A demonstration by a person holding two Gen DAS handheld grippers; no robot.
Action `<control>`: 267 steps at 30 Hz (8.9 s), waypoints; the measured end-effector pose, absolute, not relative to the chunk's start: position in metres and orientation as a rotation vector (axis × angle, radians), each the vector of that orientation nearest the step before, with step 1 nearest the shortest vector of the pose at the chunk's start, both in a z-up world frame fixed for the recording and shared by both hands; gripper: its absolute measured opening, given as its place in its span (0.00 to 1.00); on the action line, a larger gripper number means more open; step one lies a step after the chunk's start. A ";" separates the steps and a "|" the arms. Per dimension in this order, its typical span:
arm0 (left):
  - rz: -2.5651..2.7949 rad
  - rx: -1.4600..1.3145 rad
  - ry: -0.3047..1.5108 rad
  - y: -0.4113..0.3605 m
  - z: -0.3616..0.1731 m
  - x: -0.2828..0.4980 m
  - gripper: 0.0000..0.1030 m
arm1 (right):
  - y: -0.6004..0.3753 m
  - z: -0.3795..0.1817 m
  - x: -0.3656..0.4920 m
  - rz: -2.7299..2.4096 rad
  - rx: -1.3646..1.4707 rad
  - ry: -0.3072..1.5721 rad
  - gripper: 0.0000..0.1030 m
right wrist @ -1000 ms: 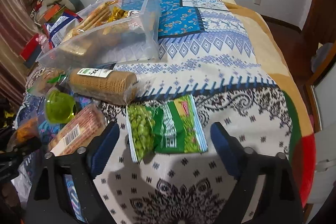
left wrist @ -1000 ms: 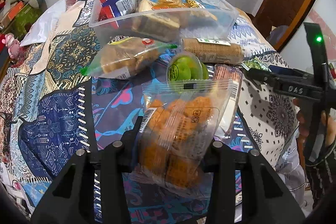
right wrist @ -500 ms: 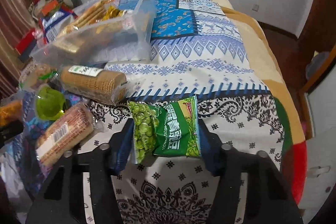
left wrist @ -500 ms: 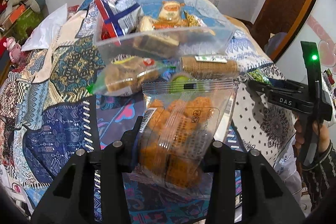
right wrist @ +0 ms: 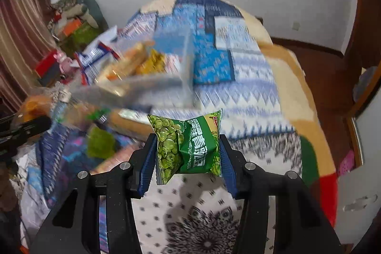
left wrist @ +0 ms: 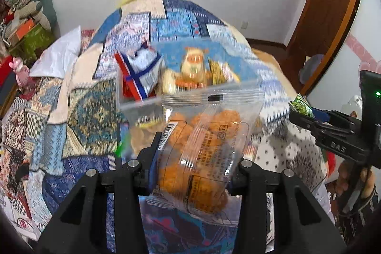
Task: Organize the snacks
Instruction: 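Carry both bags over the clear box and open both tools to drop them, then grasp the bagged bread loaf with the left tool while the right tool grasps the biscuit pack, then carry both snacks over the clear box and open both tools to release, then grasp the green jelly cup with the left tool while the right tool grasps the cracker roll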
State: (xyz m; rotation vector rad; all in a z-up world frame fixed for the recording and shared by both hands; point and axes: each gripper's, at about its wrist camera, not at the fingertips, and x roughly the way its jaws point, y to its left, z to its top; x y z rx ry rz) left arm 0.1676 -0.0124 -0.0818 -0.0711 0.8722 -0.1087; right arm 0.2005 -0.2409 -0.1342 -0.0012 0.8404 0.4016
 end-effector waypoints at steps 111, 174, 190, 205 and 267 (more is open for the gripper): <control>-0.010 0.008 1.075 0.025 -0.189 0.227 0.77 | -0.138 -0.203 0.194 0.494 -0.057 1.025 0.82; -0.022 -0.059 0.784 0.040 -0.090 0.177 0.56 | -0.174 -0.147 0.177 0.474 -0.086 0.913 0.41; 0.012 -0.062 0.740 0.043 -0.066 0.254 0.56 | -0.147 -0.104 0.256 0.476 -0.057 0.778 0.41; -0.012 -0.024 0.784 0.025 -0.094 0.315 0.57 | -0.138 -0.119 0.319 0.465 -0.002 0.781 0.41; -0.053 -0.004 0.936 0.018 -0.128 0.200 0.78 | -0.155 -0.193 0.235 0.618 -0.105 1.068 0.43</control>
